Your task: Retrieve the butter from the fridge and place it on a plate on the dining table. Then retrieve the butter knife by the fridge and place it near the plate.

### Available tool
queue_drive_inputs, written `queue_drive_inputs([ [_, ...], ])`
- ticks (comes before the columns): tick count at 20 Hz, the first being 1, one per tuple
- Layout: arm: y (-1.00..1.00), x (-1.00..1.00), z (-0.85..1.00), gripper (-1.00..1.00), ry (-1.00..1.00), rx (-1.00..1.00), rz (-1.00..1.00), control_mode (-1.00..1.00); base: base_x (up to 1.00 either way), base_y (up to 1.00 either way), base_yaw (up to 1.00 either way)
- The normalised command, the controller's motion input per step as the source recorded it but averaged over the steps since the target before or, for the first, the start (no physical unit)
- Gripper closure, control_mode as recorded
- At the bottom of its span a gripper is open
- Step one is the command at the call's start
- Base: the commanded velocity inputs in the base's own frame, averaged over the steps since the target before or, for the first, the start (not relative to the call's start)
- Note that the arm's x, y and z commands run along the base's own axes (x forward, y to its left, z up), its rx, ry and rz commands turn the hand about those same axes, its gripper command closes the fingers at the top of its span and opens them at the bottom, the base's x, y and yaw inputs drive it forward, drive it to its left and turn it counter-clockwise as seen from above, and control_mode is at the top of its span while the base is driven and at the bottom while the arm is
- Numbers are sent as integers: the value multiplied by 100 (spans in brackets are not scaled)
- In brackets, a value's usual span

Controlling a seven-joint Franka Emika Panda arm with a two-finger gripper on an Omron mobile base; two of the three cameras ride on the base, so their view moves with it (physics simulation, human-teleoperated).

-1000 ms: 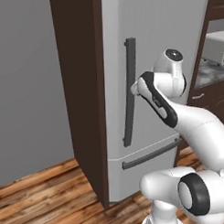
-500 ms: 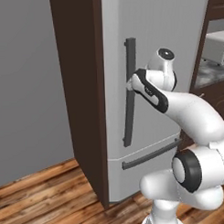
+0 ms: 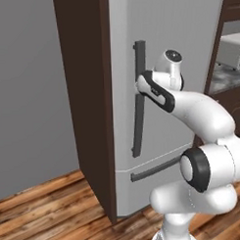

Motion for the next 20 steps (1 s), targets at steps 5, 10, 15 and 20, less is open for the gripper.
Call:
queue_drive_inputs([
  [5, 5, 40, -4, -100, -2, 0, 1, -100, 0, 0, 0],
  [10, 7, 33, -4, -100, -3, 0, 2, -100, 0, 0, 0],
  [15, 0, 31, -8, -100, -4, 0, 3, -100, 0, 0, 0],
  [20, 1, 29, -10, -100, -6, 0, 3, -100, 0, 0, 0],
])
